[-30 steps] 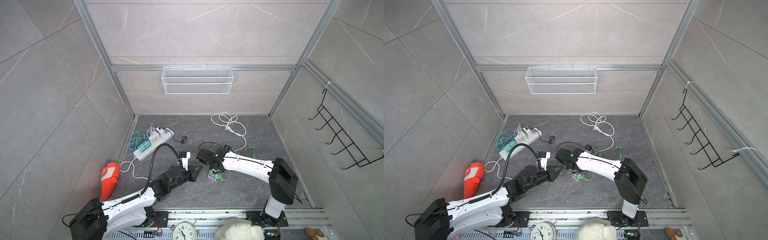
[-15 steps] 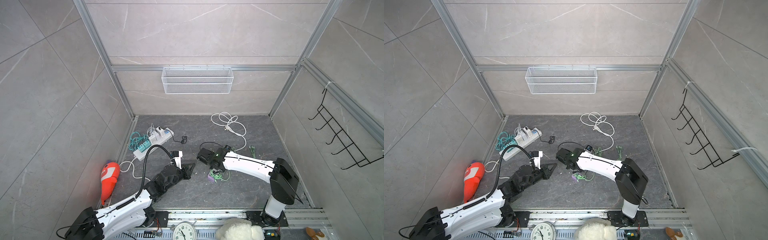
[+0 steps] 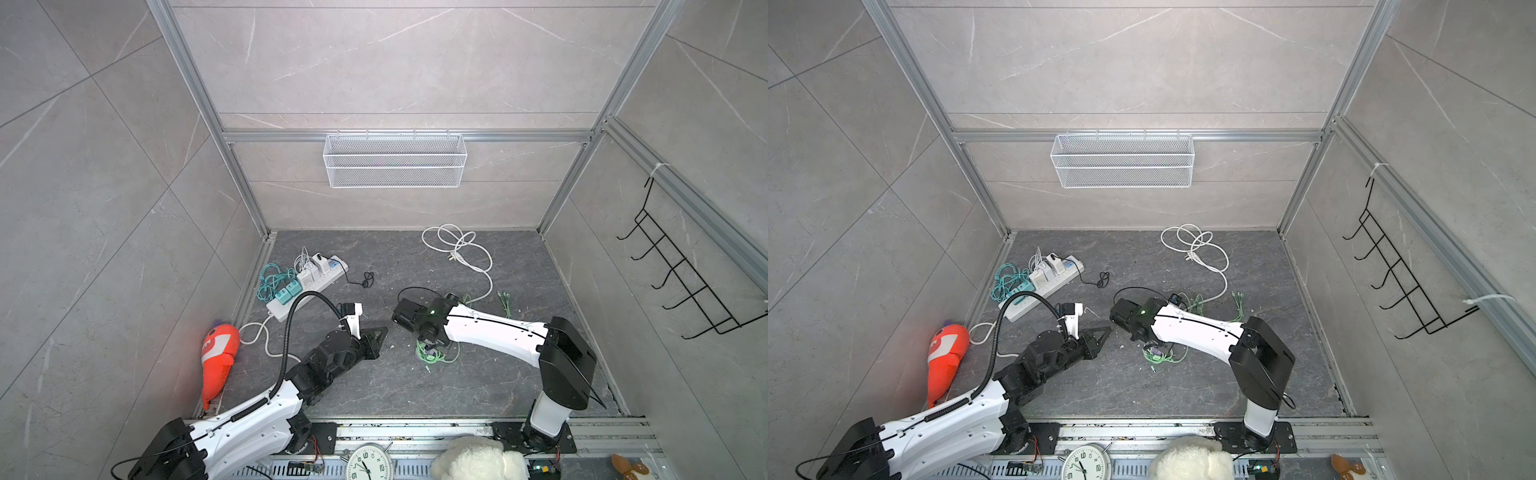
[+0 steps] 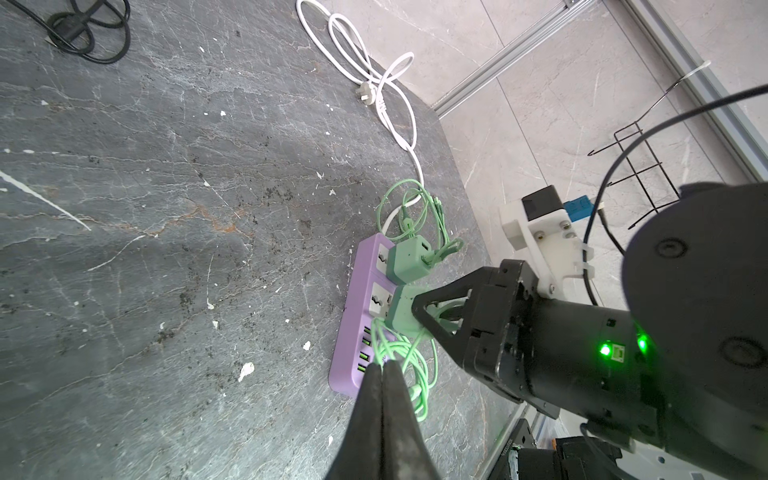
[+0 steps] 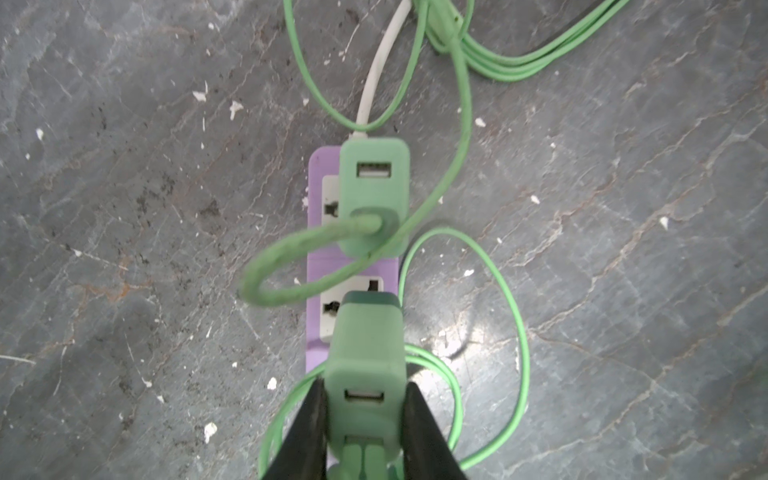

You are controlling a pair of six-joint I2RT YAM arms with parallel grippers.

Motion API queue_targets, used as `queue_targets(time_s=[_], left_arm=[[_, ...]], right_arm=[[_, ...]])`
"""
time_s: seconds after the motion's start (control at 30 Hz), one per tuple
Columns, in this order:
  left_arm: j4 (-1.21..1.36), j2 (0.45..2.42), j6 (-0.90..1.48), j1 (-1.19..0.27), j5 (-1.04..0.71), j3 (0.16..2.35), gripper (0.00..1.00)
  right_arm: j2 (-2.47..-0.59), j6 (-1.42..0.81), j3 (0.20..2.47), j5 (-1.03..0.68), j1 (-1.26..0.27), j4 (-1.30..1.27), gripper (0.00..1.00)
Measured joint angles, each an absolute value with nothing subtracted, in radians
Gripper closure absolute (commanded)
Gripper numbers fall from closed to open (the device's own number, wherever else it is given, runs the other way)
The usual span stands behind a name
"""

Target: Insert the plug

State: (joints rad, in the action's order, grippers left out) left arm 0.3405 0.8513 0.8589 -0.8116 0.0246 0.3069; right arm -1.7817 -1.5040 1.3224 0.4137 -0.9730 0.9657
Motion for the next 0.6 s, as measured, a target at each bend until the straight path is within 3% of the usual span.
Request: queue_targets(time_s=[0.2, 0.3, 0.4, 0.6], left_arm=[[0.317, 0.812, 0.851, -0.807, 0.025, 0.302, 1.00], [0.314, 0.810, 0.844, -0.807, 0.021, 0.302, 0.92], [0.321, 0.832, 0.849, -0.807, 0.004, 0.294, 0.75], [0.347, 1.043, 0.865, -0.805, -0.114, 0.293, 0.72]], right_arm=[[-1.786, -1.504, 1.316, 0.410, -0.973, 0.959, 1.00], [-1.784, -1.503, 1.299, 0.431, -0.955, 0.936, 1.00], [-1.781, -1.497, 1.289, 0.447, -0.939, 0.917, 1.00], [-1.773, -1.473, 1.271, 0.448, -0.915, 0.883, 1.00]])
